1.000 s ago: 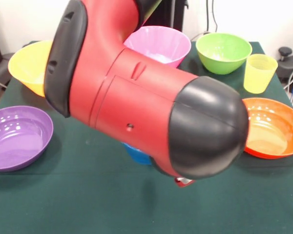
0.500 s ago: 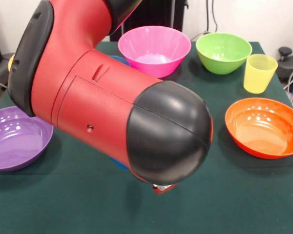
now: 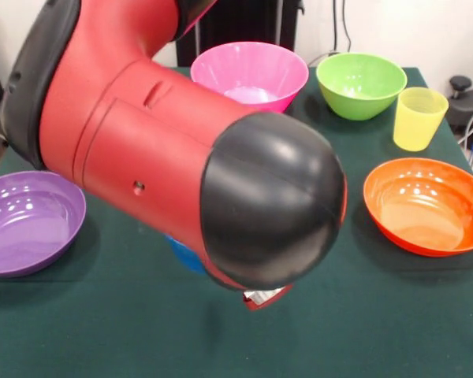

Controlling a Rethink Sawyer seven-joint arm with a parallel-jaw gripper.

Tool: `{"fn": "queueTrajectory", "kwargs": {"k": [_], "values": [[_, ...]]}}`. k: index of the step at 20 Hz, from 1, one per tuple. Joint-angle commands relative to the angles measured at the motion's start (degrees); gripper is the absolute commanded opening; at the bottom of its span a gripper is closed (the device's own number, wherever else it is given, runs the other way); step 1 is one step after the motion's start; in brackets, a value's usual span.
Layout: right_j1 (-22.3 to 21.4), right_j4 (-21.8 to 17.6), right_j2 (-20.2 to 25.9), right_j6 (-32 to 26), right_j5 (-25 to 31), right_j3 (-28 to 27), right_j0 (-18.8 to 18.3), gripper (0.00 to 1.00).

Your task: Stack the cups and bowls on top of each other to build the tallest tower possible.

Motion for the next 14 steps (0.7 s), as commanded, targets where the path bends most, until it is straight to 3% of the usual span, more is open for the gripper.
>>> {"fn": "queueTrajectory", "kwargs": {"k": [1, 14], "values": [[-4.6, 1.9, -4.8, 5.2, 0.5, -1.7, 1.4, 0.00], [-5.5, 5.2, -6.7, 4.4, 1.8, -2.3, 0.7, 0.00]]}}
